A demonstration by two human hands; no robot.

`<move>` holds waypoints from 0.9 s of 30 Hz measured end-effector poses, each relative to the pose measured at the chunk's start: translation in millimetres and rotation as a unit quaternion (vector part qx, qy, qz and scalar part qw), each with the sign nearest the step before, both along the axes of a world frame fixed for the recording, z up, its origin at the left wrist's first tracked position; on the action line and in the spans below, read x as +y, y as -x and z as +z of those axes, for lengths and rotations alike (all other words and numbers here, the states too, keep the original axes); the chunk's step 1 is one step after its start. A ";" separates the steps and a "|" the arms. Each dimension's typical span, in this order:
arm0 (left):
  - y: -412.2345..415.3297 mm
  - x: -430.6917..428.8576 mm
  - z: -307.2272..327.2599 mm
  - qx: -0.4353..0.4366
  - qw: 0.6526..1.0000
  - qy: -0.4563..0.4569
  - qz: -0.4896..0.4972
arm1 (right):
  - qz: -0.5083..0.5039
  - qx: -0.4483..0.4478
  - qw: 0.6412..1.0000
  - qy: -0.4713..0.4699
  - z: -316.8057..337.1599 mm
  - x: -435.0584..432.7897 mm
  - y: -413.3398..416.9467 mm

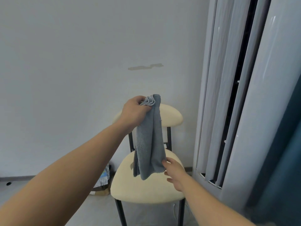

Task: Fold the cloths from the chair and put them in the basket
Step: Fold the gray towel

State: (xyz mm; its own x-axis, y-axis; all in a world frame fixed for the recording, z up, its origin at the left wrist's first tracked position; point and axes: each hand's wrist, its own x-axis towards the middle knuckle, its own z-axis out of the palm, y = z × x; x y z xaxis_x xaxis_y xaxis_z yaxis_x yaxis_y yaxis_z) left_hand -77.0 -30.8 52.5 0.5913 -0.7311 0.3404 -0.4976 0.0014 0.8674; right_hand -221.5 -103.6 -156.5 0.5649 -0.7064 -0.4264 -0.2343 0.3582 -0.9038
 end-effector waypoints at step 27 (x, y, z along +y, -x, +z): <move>-27.8 15.9 13.2 0.079 0.997 -0.005 -0.018 | -0.143 -0.252 0.890 -0.351 -12.5 -25.1 29.9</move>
